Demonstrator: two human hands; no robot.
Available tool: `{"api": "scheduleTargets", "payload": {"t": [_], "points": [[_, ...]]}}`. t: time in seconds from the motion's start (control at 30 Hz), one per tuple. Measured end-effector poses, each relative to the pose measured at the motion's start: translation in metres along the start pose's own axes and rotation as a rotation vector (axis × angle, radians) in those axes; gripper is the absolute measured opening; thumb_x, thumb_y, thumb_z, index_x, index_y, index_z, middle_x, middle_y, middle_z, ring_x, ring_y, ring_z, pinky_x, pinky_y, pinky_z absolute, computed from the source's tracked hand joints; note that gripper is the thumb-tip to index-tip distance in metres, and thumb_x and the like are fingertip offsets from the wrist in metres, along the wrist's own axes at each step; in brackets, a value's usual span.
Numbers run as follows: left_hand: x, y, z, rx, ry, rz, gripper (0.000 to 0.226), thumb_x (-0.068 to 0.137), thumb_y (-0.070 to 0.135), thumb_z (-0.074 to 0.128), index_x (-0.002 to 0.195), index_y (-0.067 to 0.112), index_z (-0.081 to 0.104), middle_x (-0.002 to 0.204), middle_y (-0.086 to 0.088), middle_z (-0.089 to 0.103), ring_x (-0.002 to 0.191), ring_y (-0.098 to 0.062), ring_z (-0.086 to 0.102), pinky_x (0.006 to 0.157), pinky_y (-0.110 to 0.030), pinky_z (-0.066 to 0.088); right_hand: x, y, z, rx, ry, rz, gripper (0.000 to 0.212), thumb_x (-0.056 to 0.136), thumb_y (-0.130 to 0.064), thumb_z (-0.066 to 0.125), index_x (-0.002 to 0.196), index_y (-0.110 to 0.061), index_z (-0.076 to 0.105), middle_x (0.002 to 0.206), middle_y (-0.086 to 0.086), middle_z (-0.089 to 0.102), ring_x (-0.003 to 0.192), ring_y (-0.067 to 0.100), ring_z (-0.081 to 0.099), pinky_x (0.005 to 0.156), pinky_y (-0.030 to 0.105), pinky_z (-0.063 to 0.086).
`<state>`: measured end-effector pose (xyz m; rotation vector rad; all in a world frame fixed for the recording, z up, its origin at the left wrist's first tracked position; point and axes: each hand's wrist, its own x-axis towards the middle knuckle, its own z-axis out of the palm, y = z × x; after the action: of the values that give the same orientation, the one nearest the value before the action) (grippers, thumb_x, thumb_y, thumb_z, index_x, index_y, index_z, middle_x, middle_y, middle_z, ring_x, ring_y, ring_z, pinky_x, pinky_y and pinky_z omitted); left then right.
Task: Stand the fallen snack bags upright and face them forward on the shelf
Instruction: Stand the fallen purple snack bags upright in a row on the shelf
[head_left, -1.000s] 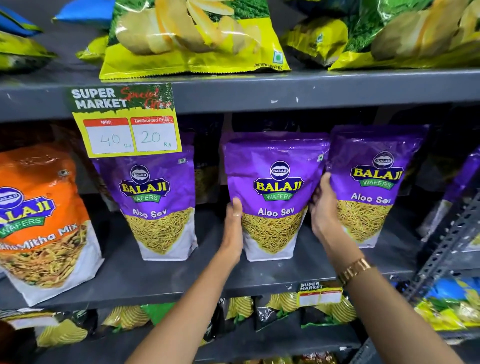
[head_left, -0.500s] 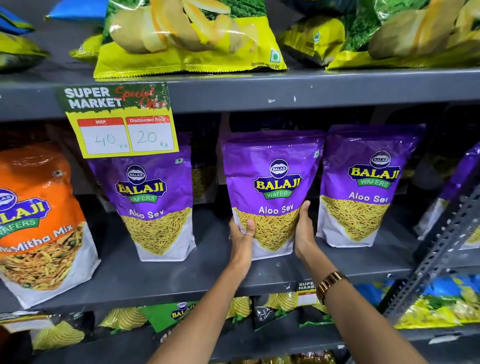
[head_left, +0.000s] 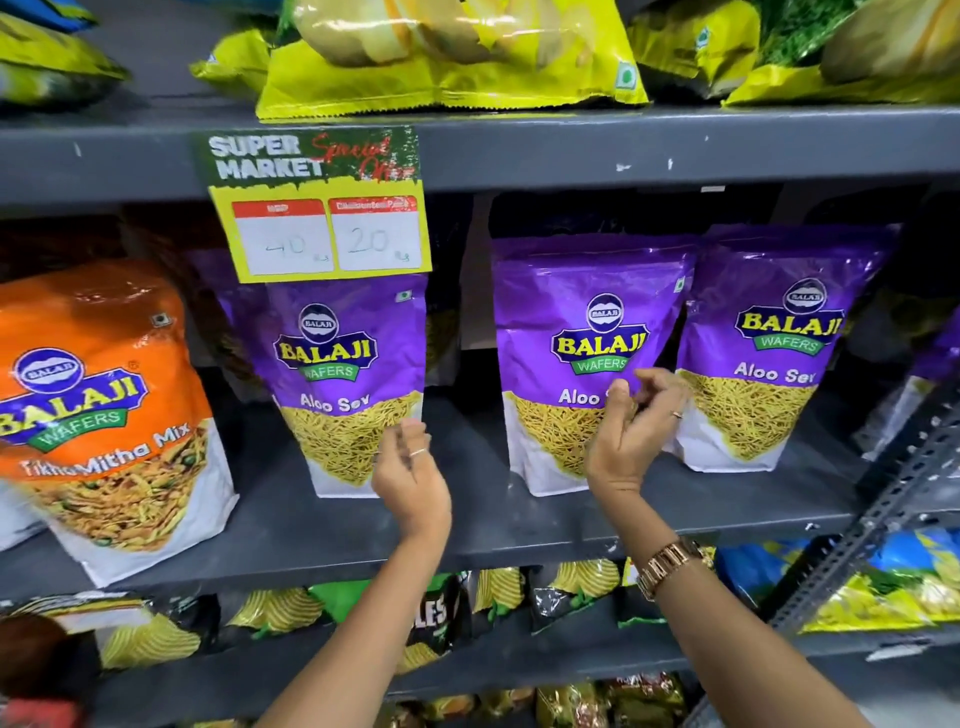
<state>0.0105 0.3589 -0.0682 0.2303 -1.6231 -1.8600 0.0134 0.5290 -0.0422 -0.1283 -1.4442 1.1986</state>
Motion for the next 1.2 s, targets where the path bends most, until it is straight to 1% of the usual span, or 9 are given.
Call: {"api": "scheduleTargets", "payload": {"t": [0.07,0.2,0.3,0.47,0.57,0.7,0.83,1.03,1.2], "points": [[0.014,0.005,-0.016,0.016,0.045,0.048,0.025,0.087,0.03,0.044,0.074,0.011,0.054,0.059,-0.003,0.053,0.062,-0.023,0.048,0.062,-0.04,0.043,-0.012,-0.018,0.016,0.033,-0.058,-0.08,0.017,0.084,-0.019,0.048,0.097,-0.008,0.047,0.093,-0.011,0.042,0.077,0.023,0.042,0.072,0.019,0.037],[0.042,0.019,-0.052,0.212,0.168,0.186,0.027,0.088,0.024,0.049,0.075,0.002,0.058,0.053,-0.001,0.047,0.051,-0.012,0.037,0.054,-0.021,0.027,-0.042,-0.044,0.051,0.028,-0.226,-0.064,0.01,0.086,-0.025,0.049,0.094,-0.021,0.047,0.084,-0.011,0.044,0.07,0.012,0.042,0.064,0.024,0.038],[0.068,0.024,-0.077,0.221,0.142,0.173,0.02,0.086,0.018,0.055,0.089,-0.002,0.057,0.07,-0.009,0.051,0.056,-0.018,0.042,0.059,-0.031,0.036,-0.06,-0.055,0.075,0.014,-0.406,0.111,0.014,0.086,-0.032,0.049,0.097,-0.024,0.05,0.075,-0.016,0.047,0.058,0.006,0.042,0.059,0.032,0.04],[0.112,0.017,-0.101,0.247,-0.152,-0.066,0.066,0.079,0.031,0.066,0.131,0.006,0.035,0.131,-0.012,0.045,0.117,-0.023,0.045,0.099,-0.031,0.035,-0.08,-0.06,0.104,0.061,-0.835,0.401,0.049,0.08,-0.041,0.062,0.12,-0.018,0.046,0.113,0.001,0.063,0.099,0.013,0.06,0.09,0.032,0.047],[0.125,0.011,-0.106,0.164,-0.458,-0.307,0.053,0.08,0.037,0.062,0.127,0.027,0.041,0.126,0.005,0.051,0.114,-0.012,0.049,0.094,-0.032,0.038,-0.09,-0.056,0.111,0.062,-0.984,0.532,0.055,0.078,-0.031,0.07,0.125,-0.019,0.043,0.124,0.003,0.061,0.115,0.02,0.057,0.104,0.045,0.042],[0.122,-0.001,-0.104,0.137,-0.616,-0.304,0.029,0.076,0.039,0.062,0.104,0.036,0.052,0.101,0.019,0.062,0.083,0.01,0.06,0.07,-0.019,0.043,-0.087,-0.05,0.106,0.091,-0.938,0.573,0.056,0.077,-0.019,0.071,0.127,-0.013,0.045,0.126,0.012,0.06,0.117,0.026,0.057,0.104,0.052,0.042],[0.11,-0.005,-0.095,0.067,-0.605,-0.252,0.034,0.076,0.033,0.065,0.108,0.029,0.053,0.1,0.016,0.064,0.082,0.013,0.06,0.067,-0.003,0.046,-0.081,-0.042,0.095,0.093,-0.93,0.562,0.051,0.078,-0.018,0.07,0.124,-0.02,0.047,0.125,0.008,0.06,0.117,0.023,0.056,0.105,0.05,0.042],[0.105,0.0,-0.094,0.047,-0.597,-0.256,0.04,0.074,0.033,0.067,0.11,0.028,0.053,0.103,0.012,0.064,0.091,0.004,0.062,0.064,0.0,0.044,-0.075,-0.044,0.098,0.276,-0.886,0.669,0.04,0.075,-0.008,0.07,0.105,-0.028,0.054,0.105,-0.002,0.066,0.093,0.008,0.066,0.091,0.039,0.05],[0.13,0.041,-0.086,-0.098,-0.424,-0.194,0.055,0.081,0.027,0.061,0.131,0.019,0.041,0.115,0.011,0.057,0.103,0.0,0.055,0.084,-0.013,0.043,-0.045,-0.072,0.12,0.444,-0.643,0.757,0.053,0.086,-0.027,0.059,0.133,-0.013,0.04,0.14,0.008,0.048,0.131,0.023,0.043,0.112,0.042,0.032]]}}
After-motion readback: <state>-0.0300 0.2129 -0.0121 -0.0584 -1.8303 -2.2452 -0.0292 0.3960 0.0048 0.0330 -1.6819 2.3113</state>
